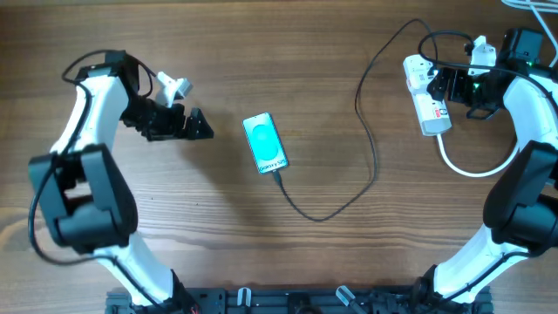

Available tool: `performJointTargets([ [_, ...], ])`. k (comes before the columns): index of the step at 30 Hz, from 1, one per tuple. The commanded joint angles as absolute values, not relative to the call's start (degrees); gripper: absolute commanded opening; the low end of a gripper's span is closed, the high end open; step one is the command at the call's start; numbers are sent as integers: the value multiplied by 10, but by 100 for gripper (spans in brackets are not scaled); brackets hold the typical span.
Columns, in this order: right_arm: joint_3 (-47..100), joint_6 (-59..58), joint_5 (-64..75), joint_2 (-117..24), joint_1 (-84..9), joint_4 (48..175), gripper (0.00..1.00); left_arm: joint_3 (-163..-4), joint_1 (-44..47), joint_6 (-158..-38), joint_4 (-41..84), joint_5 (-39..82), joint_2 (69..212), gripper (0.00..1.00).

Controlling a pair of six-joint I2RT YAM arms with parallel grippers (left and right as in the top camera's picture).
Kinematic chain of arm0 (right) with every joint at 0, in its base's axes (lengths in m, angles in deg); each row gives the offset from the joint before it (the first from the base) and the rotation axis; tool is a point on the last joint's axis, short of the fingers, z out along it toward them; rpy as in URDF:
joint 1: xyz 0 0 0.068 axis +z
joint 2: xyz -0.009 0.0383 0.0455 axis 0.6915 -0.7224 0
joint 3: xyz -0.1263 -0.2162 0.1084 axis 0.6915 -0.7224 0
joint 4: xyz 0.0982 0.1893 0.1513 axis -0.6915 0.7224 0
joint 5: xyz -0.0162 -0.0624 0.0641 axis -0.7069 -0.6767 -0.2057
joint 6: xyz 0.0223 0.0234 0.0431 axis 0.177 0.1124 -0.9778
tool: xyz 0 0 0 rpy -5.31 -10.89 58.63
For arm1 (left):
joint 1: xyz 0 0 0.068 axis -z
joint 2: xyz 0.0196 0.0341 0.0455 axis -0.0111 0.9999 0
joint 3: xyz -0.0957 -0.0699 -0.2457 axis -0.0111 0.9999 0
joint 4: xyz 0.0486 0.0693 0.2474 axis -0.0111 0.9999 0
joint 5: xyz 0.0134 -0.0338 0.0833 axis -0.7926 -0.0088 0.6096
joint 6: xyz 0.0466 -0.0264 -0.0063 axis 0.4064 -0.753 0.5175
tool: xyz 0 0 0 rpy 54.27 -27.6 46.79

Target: Plug charger to phone and switch on socket

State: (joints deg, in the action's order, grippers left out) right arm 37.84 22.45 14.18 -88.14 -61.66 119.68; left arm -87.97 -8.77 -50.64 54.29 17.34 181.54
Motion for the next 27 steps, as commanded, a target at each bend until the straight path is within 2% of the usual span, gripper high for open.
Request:
performJointTargets([
  [1, 377, 235, 153, -879, -614, 1194, 100, -880, -75, -501, 542, 173, 1688, 100],
  [9, 377, 235, 153, -879, -614, 1193, 100, -880, -75, -501, 543, 173, 1477, 100],
  [20, 377, 235, 153, -879, -614, 1185, 100, -850, -60, -494, 538, 183, 1422, 100],
  [25, 377, 235, 153, -879, -614, 1185, 100, -721, -6, -495, 365, 167, 1417, 100],
  [27, 377, 235, 153, -879, -614, 1185, 100, -634, 14, -495, 259, 157, 1403, 100],
])
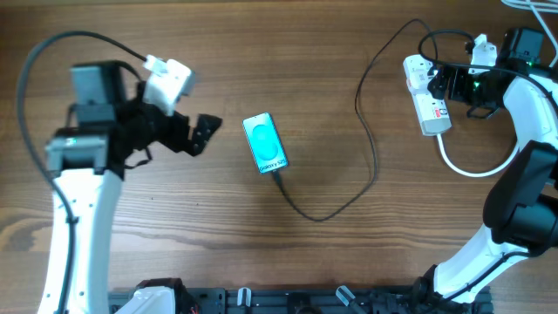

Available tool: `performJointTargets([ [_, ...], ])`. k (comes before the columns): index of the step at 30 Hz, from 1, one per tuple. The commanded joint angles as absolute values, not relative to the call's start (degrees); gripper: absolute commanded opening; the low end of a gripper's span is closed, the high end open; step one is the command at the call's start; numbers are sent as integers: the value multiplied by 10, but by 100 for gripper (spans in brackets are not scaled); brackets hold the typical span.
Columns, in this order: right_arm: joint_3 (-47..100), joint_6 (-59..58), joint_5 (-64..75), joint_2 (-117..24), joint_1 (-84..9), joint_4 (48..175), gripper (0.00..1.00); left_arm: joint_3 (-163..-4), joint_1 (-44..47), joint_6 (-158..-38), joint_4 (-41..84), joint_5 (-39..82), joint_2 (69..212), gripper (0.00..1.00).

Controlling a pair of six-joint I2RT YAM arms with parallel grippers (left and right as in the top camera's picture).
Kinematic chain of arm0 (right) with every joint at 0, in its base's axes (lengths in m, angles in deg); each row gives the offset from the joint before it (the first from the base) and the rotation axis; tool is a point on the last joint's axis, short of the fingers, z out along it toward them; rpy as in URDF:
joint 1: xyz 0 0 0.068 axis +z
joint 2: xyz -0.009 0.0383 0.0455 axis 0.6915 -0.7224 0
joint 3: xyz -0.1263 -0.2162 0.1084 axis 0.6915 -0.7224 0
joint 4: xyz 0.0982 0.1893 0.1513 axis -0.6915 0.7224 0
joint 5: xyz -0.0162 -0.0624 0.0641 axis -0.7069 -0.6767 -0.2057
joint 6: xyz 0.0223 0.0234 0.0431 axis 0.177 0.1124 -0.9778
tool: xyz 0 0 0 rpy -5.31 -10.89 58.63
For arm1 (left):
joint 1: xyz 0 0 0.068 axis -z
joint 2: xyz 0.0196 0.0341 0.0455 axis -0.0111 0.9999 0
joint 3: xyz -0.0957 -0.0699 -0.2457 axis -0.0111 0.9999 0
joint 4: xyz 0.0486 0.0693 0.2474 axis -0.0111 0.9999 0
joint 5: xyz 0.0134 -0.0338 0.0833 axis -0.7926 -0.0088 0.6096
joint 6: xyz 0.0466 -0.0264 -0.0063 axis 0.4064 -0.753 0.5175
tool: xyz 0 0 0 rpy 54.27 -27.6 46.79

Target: Plug charger to phone and switch on socket

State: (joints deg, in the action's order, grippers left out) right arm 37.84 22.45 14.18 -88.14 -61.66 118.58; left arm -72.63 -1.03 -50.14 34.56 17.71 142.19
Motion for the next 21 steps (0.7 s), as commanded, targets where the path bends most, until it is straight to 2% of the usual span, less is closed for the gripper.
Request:
performJointTargets([
  [1, 377, 235, 153, -879, -614, 1185, 100, -603, 20, -495, 227, 156, 1396, 100],
  [13, 377, 235, 153, -879, -614, 1185, 100, -229, 31, -580, -145, 159, 1308, 100],
  [21, 377, 235, 153, -879, -614, 1185, 100, -121, 30, -609, -184, 183, 1266, 100],
])
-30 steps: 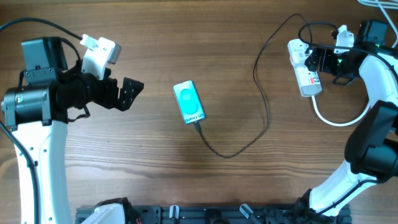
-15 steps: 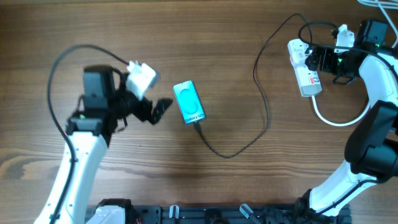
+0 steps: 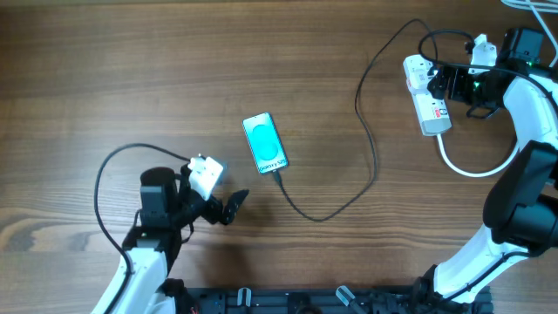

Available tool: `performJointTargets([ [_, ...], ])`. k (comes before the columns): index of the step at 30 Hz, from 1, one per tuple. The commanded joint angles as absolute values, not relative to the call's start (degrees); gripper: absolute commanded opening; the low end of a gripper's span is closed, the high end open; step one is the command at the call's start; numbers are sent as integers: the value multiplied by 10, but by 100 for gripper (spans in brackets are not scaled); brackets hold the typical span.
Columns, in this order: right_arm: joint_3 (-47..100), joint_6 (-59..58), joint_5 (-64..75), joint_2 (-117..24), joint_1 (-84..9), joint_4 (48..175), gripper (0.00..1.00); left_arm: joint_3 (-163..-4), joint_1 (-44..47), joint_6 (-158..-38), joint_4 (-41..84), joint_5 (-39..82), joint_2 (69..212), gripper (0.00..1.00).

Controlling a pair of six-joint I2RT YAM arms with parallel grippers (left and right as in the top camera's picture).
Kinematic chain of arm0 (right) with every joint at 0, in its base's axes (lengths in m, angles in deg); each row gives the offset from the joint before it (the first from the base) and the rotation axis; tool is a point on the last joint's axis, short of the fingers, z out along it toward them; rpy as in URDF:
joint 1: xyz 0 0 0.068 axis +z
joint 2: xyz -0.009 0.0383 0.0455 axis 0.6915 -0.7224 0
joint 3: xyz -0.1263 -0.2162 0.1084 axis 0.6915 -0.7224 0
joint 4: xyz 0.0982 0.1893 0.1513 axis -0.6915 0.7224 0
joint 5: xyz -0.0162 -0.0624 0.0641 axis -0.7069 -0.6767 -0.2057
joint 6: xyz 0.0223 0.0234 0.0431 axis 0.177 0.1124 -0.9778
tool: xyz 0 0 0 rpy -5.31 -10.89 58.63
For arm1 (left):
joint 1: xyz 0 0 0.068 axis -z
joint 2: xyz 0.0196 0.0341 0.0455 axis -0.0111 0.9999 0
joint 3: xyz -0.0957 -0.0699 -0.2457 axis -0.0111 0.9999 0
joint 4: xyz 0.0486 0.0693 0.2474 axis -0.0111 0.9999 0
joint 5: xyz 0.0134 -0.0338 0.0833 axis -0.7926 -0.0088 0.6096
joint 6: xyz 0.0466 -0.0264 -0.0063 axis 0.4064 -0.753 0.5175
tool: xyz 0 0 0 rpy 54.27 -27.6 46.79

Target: Plug charger to phone and switch on socket

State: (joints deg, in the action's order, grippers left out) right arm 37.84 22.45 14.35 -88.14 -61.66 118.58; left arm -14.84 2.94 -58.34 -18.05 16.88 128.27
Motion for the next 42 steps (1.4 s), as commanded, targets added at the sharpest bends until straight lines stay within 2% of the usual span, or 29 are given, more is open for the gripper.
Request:
performJointTargets([
  [1, 377, 235, 153, -879, -614, 1185, 100, -113, 30, -609, -184, 185, 1264, 100],
  [10, 377, 235, 153, -879, -614, 1185, 100, -47, 30, -627, -183, 194, 1204, 100],
  [13, 377, 235, 153, -879, -614, 1185, 100, -39, 30, -627, -148, 201, 1164, 100],
  [16, 377, 235, 153, -879, -614, 1185, 100, -39, 30, -627, -101, 220, 1109, 100],
  [26, 377, 235, 153, -879, -614, 1185, 100, -39, 30, -637, -97, 247, 928, 100],
  [31, 377, 235, 153, -879, -614, 1185, 100, -39, 30, -644, -94, 311, 811, 100],
  [36, 377, 235, 153, -879, -614, 1185, 100, -39, 30, -719, -80, 474, 708, 100],
  [42, 377, 235, 153, -879, -614, 1185, 100, -39, -14, -718, -80, 483, 687, 100],
])
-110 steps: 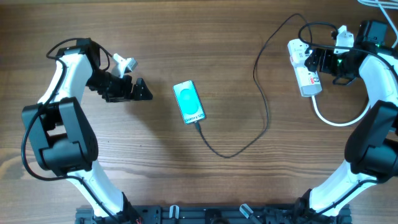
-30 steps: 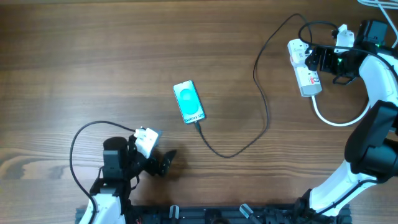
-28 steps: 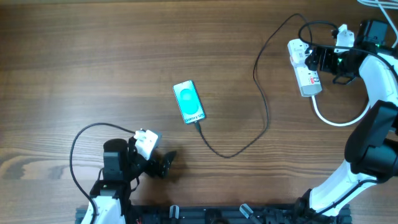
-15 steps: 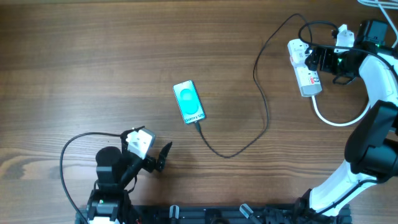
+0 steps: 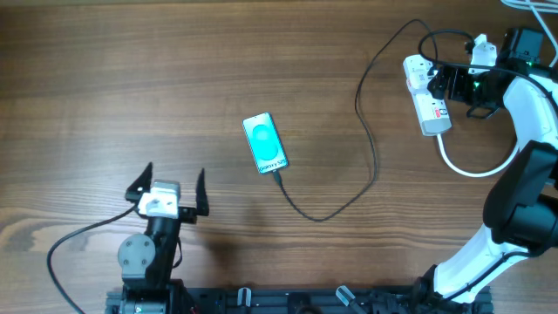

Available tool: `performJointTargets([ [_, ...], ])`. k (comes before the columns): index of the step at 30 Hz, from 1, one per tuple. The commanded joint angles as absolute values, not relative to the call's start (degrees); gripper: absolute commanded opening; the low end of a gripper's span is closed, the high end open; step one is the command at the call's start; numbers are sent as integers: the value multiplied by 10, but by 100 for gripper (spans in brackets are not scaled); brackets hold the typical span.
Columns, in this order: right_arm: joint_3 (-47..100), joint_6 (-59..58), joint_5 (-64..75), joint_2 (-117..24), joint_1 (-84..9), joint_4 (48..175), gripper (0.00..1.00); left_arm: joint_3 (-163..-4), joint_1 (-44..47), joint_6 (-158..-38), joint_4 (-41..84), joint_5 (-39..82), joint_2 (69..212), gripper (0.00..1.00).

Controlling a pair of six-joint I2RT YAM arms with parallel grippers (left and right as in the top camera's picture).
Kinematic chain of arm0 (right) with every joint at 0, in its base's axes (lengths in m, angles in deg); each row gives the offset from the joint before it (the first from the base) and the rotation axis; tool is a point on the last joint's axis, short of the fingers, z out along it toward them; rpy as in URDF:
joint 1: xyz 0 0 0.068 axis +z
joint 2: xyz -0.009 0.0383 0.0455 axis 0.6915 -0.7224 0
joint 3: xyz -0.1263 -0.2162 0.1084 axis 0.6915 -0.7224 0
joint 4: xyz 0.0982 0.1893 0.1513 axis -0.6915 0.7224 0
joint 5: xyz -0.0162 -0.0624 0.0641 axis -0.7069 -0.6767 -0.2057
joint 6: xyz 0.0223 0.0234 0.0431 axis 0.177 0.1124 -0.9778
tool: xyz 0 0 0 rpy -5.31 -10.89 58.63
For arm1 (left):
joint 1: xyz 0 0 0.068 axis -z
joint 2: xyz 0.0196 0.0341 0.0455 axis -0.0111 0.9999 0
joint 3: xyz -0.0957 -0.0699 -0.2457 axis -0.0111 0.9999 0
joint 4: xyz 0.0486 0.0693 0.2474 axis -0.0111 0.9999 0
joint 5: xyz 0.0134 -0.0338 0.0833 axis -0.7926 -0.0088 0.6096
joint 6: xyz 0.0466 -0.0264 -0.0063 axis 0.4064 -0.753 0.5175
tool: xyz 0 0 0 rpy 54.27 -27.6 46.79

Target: Plug charger to phone and switch on socket

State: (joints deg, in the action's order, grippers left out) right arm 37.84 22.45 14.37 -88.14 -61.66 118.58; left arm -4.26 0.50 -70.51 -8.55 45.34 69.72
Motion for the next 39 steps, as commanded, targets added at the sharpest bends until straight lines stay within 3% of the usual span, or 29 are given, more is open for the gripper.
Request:
performJointTargets([
  [1, 377, 235, 153, -879, -614, 1185, 100, -39, -15, -718, -80, 485, 687, 100],
  [39, 377, 235, 153, -883, -614, 1185, 100, -39, -11, -719, -81, 480, 688, 100],
])
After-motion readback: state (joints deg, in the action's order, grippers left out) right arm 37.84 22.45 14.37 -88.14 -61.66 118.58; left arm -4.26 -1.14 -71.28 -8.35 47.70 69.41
